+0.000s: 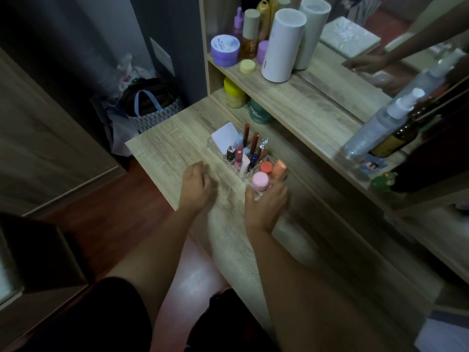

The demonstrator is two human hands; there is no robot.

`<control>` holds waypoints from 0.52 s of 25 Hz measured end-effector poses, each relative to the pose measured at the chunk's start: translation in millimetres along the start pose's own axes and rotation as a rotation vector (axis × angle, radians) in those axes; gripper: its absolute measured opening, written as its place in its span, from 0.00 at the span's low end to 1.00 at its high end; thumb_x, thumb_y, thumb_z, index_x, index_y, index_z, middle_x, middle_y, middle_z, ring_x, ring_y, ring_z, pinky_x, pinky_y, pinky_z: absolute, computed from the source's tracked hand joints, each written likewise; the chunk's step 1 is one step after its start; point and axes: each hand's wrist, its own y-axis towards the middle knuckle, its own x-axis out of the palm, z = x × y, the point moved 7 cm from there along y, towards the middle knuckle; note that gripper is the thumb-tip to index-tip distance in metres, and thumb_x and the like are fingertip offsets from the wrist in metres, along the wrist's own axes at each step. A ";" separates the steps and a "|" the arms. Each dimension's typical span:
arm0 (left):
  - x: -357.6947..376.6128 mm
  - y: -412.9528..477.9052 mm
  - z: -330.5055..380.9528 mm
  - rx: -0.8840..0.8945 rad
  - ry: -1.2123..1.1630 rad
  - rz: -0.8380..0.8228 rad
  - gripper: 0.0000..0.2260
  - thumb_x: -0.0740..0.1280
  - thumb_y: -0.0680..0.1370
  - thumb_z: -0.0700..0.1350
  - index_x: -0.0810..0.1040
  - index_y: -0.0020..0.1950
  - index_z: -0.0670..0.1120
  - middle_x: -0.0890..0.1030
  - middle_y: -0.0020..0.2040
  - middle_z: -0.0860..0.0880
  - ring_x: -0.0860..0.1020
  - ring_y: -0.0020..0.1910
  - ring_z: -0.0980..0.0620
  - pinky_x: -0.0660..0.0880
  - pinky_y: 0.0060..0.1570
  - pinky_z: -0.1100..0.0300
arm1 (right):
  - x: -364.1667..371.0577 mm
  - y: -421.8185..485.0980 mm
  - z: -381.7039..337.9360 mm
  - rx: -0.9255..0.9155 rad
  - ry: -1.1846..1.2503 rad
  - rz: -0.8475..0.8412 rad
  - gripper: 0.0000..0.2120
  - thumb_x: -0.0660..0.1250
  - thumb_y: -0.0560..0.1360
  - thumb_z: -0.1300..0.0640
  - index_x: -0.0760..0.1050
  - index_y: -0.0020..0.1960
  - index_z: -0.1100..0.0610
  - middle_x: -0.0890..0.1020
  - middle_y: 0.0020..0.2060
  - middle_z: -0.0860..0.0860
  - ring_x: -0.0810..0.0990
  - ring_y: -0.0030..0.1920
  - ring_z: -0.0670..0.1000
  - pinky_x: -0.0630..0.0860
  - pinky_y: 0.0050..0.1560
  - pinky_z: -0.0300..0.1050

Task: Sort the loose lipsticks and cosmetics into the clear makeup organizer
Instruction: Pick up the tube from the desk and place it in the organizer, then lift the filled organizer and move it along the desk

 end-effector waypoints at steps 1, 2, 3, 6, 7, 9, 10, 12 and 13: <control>-1.1 12.3 0.5 -0.051 -0.021 -0.010 0.20 0.58 0.77 0.37 0.65 0.69 0.34 0.70 0.68 0.34 0.67 0.68 0.38 0.61 0.69 0.51 | 2.3 -2.1 12.9 0.058 -0.057 -0.007 0.31 0.75 0.67 0.49 0.67 0.63 0.62 0.74 0.61 0.61 0.73 0.62 0.59 0.70 0.62 0.50; -0.4 24.8 0.2 -0.090 -0.035 -0.034 0.21 0.58 0.76 0.36 0.63 0.70 0.34 0.69 0.69 0.34 0.66 0.69 0.38 0.62 0.70 0.50 | 6.7 -2.4 24.4 0.109 -0.081 -0.040 0.37 0.76 0.66 0.48 0.65 0.66 0.63 0.71 0.64 0.62 0.71 0.64 0.60 0.68 0.65 0.50; 1.5 35.0 0.3 -0.121 -0.052 -0.066 0.23 0.59 0.75 0.35 0.62 0.70 0.34 0.68 0.70 0.35 0.66 0.69 0.38 0.62 0.70 0.49 | 12.7 -0.4 33.2 0.142 -0.081 -0.089 0.43 0.76 0.65 0.48 0.60 0.70 0.64 0.68 0.68 0.63 0.67 0.68 0.60 0.66 0.68 0.51; 10.8 56.1 3.0 -0.176 -0.149 -0.165 0.29 0.63 0.70 0.36 0.62 0.71 0.37 0.72 0.66 0.38 0.71 0.64 0.43 0.66 0.68 0.49 | 32.0 13.1 42.8 0.140 -0.051 -0.219 0.53 0.77 0.65 0.50 0.47 0.75 0.66 0.57 0.75 0.64 0.57 0.75 0.60 0.55 0.75 0.50; 12.6 61.7 3.4 -0.184 -0.166 -0.181 0.30 0.64 0.69 0.37 0.62 0.71 0.39 0.74 0.64 0.40 0.72 0.61 0.46 0.68 0.66 0.51 | 36.0 18.3 42.9 0.139 -0.025 -0.222 0.54 0.78 0.64 0.52 0.46 0.75 0.66 0.56 0.75 0.65 0.56 0.76 0.61 0.54 0.77 0.51; 15.9 75.0 2.9 -0.191 -0.177 -0.206 0.31 0.62 0.70 0.36 0.60 0.73 0.42 0.72 0.68 0.42 0.71 0.63 0.49 0.67 0.64 0.57 | 41.4 26.1 42.0 0.136 0.016 -0.200 0.54 0.79 0.63 0.56 0.46 0.75 0.64 0.56 0.75 0.65 0.55 0.76 0.61 0.55 0.77 0.53; 17.4 81.3 2.0 -0.196 -0.187 -0.226 0.31 0.62 0.71 0.35 0.59 0.74 0.43 0.71 0.70 0.42 0.70 0.66 0.48 0.65 0.66 0.57 | 43.7 28.4 40.9 0.131 0.030 -0.188 0.54 0.79 0.63 0.57 0.47 0.75 0.63 0.57 0.75 0.64 0.56 0.76 0.61 0.56 0.76 0.53; 19.3 90.2 0.1 -0.209 -0.216 -0.272 0.31 0.62 0.71 0.34 0.59 0.74 0.45 0.71 0.69 0.42 0.71 0.67 0.46 0.67 0.67 0.54 | 46.3 29.5 40.6 0.143 0.083 -0.155 0.52 0.78 0.63 0.58 0.48 0.76 0.60 0.64 0.73 0.62 0.63 0.73 0.61 0.63 0.73 0.53; 19.1 92.5 0.5 -0.204 -0.231 -0.285 0.30 0.62 0.70 0.34 0.62 0.72 0.46 0.74 0.67 0.42 0.73 0.65 0.46 0.69 0.64 0.55 | 46.4 28.9 40.9 0.161 0.109 -0.139 0.51 0.78 0.64 0.59 0.49 0.76 0.58 0.68 0.71 0.61 0.68 0.71 0.60 0.67 0.71 0.52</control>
